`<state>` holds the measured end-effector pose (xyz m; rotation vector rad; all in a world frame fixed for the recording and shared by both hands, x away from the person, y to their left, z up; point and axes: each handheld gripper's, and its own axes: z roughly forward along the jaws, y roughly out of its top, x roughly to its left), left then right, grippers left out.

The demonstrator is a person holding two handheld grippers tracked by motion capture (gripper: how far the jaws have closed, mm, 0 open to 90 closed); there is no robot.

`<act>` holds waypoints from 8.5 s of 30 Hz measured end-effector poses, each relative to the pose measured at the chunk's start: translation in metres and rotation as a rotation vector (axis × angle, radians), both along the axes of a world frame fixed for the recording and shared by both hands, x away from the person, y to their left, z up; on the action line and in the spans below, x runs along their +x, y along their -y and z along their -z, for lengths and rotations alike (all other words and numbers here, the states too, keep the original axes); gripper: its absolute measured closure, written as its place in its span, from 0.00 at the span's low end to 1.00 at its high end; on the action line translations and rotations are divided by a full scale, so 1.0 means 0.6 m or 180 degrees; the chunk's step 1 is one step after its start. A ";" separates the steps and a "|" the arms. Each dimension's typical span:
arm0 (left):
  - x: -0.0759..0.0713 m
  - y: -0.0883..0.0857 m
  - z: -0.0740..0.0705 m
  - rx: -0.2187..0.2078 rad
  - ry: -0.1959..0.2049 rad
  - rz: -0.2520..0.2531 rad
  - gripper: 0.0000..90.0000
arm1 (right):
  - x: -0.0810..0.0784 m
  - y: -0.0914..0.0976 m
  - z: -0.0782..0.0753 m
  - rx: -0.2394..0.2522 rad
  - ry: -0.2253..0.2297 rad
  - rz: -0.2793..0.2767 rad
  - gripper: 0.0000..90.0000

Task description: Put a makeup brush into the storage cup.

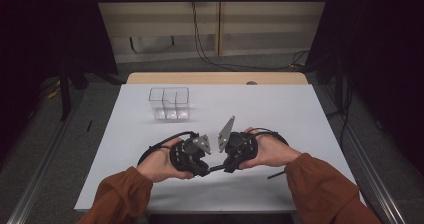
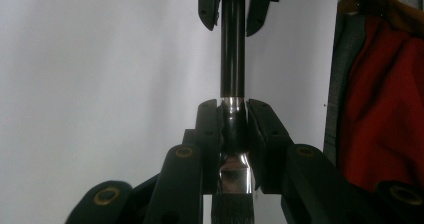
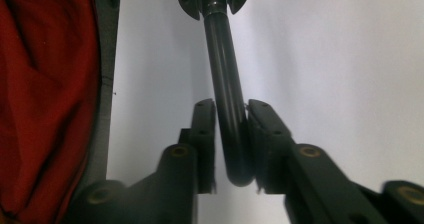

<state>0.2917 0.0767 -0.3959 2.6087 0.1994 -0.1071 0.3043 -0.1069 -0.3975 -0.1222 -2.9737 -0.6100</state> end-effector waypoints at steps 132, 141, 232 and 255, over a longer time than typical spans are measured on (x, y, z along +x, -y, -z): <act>-0.044 -0.137 0.045 -0.1384 0.0751 -0.1443 0.04 | -0.075 0.146 0.067 0.1956 0.0472 0.1627 0.89; -0.045 -0.133 0.045 -0.1419 0.0767 -0.1458 0.04 | -0.080 0.148 0.055 0.2217 0.0645 0.1616 0.89; -0.021 0.011 0.016 -0.2552 0.0268 -0.1695 0.76 | -0.077 0.119 0.065 0.2328 0.0673 0.1601 0.89; -0.028 0.022 0.004 -0.2590 0.0146 -0.1456 0.87 | -0.076 0.111 0.071 0.2354 0.0565 0.1567 0.87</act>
